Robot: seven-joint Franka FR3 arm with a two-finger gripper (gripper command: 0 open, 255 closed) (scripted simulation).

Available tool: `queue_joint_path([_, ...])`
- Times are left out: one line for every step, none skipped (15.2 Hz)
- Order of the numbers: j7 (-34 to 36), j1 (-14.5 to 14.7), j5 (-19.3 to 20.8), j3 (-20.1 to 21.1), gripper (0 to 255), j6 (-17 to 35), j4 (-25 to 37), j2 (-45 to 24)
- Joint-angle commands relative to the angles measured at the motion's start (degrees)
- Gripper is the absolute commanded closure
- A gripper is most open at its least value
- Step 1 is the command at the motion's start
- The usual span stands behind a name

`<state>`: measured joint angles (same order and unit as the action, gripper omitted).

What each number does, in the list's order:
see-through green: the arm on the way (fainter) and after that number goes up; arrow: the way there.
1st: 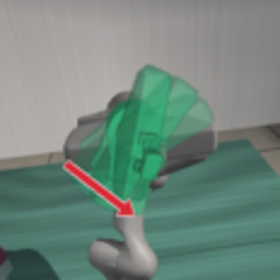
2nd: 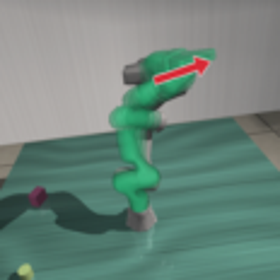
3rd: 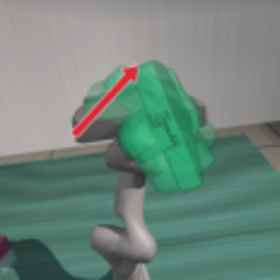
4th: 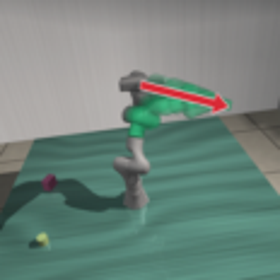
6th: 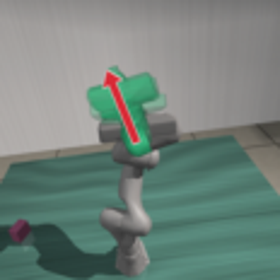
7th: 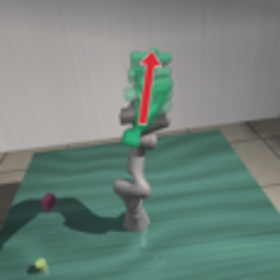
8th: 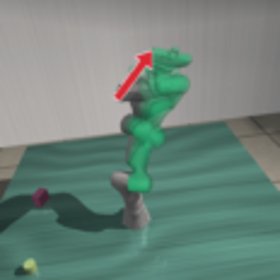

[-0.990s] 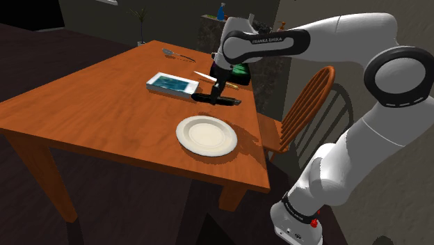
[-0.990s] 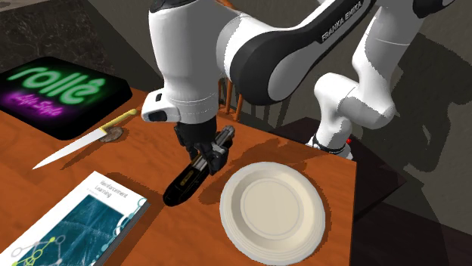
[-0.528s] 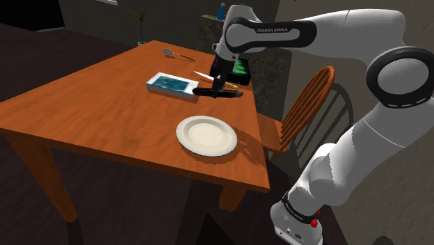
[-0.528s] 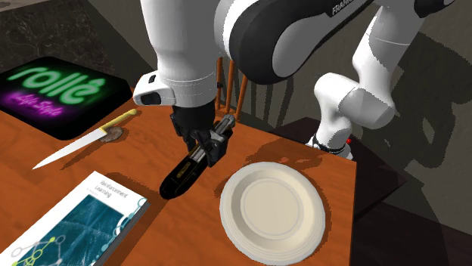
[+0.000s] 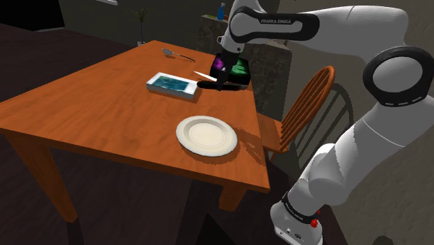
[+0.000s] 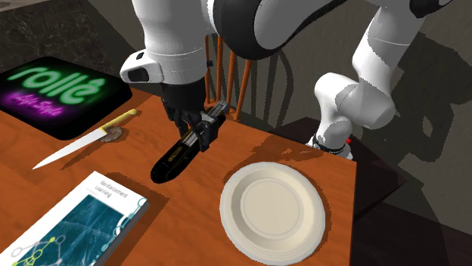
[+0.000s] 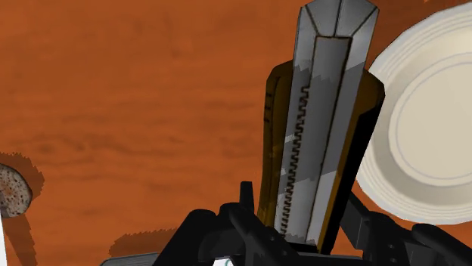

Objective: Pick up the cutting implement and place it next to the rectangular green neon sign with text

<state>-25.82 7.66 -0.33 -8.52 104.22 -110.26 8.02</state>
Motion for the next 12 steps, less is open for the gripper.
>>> queue_joint_path([-2.68, -1.11, 0.01, -1.51, 255, -0.14, 0.75, -0.65])
queue_joint_path([-4.09, -1.70, -0.05, -2.31, 255, -0.26, 1.42, -1.24])
queue_joint_path([-5.51, -2.31, -0.13, -3.10, 255, -0.38, 2.15, -1.88])
queue_joint_path([-6.93, -2.90, -0.24, -3.90, 255, -0.52, 2.96, -2.59])
queue_joint_path([-8.36, -3.50, -0.39, -4.68, 255, -0.68, 3.83, -3.35])
queue_joint_path([-9.79, -4.12, -0.57, -5.45, 255, -0.86, 4.78, -4.18])
queue_joint_path([-11.23, -4.74, -0.79, -6.20, 255, -1.05, 5.80, -5.06])
queue_joint_path([-12.67, -5.39, -1.04, -6.93, 255, -1.27, 6.89, -6.00])
queue_joint_path([-14.11, -6.04, -1.34, -7.66, 255, -1.51, 8.05, -7.01])
queue_joint_path([-15.55, -6.72, -1.68, -8.37, 255, -1.78, 9.29, -8.08])
queue_joint_path([-16.99, -7.41, -2.06, -9.06, 255, -2.07, 10.62, -9.20])
queue_joint_path([-18.43, -8.13, -2.49, -9.73, 255, -2.40, 12.02, -10.39])
